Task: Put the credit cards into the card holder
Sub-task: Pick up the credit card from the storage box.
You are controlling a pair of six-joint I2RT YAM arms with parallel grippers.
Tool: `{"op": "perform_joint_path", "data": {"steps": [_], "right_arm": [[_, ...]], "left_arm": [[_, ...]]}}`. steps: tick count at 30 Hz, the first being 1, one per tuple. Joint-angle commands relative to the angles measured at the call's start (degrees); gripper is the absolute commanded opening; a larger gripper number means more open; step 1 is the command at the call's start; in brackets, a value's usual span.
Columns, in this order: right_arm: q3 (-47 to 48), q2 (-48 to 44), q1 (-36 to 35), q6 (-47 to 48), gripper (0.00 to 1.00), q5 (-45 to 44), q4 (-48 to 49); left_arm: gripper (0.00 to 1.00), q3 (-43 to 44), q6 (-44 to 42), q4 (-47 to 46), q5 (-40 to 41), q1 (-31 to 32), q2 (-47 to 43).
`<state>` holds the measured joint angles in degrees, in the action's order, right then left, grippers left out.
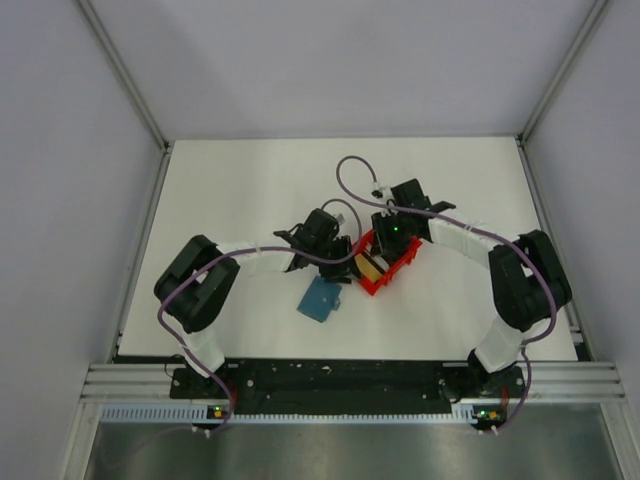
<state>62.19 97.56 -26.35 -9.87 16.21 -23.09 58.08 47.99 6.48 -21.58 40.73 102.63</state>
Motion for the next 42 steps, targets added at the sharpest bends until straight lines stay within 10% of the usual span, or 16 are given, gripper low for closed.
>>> {"op": "perform_joint_path", "data": {"steps": [1,42], "right_arm": [[1.09,-1.05,1.21,0.38,0.24,2.07,0.42],[-0.14,-0.35,1.48,-2.08,0.24,11.12,1.03]], "left_arm": [[0.44,2.3,-0.96,-2.17,0.75,-0.56,-1.56],[0.44,3.97,-1.32,-2.53,-1.0,-1.18,-0.15]]}}
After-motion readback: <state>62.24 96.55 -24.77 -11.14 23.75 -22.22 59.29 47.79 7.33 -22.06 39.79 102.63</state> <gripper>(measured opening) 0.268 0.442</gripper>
